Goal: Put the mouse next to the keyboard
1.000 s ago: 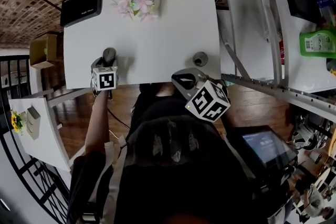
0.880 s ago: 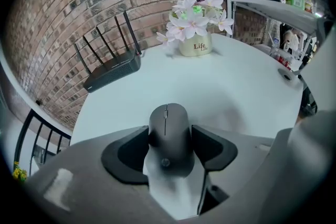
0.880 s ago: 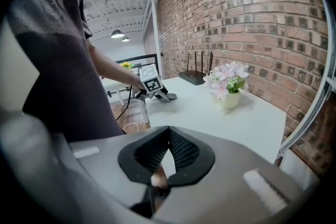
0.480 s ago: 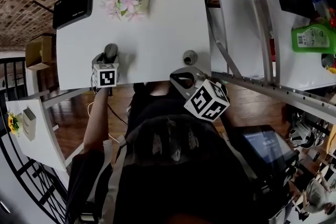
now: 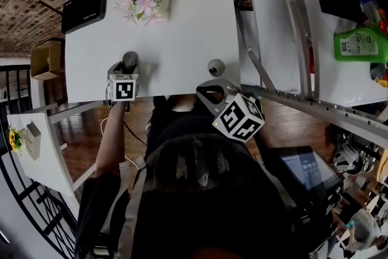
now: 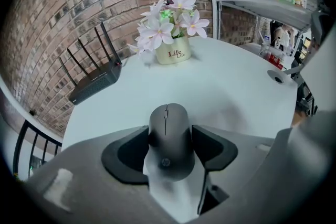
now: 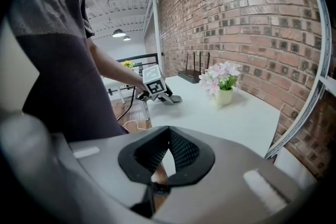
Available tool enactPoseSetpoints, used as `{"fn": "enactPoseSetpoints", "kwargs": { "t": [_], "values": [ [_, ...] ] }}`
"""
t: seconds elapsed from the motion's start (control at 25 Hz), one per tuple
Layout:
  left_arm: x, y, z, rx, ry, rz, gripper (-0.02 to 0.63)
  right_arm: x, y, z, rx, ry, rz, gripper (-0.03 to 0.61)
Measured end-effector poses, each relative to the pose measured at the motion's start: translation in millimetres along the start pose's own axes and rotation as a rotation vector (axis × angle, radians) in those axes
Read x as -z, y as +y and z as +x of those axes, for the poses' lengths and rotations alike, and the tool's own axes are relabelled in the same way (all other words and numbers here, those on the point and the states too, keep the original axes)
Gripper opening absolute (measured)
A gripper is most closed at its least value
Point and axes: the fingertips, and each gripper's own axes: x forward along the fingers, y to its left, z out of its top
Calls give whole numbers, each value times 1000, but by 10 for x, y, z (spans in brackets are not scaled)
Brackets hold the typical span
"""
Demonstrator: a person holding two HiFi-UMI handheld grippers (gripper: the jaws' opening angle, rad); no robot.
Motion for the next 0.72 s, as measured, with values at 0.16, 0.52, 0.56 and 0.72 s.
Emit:
{"fn": "enactPoseSetpoints", "kwargs": {
  "t": [0.16,0.52,0.56,0.72],
  "values": [
    [-11,-95,-2,7,10,6,264,43,39,-25,-14,-9,1,6],
    [-54,-180,-9,-21,13,14,258,183,164,-34,-69,13,-9,5],
    [-74,-187,-15,-31,15,29,252,181,177,-21,-76,17,-9,6],
    [-94,-201,-13,-9,8,48,255,117,234,52,-98,37,-6,6]
  ]
}}
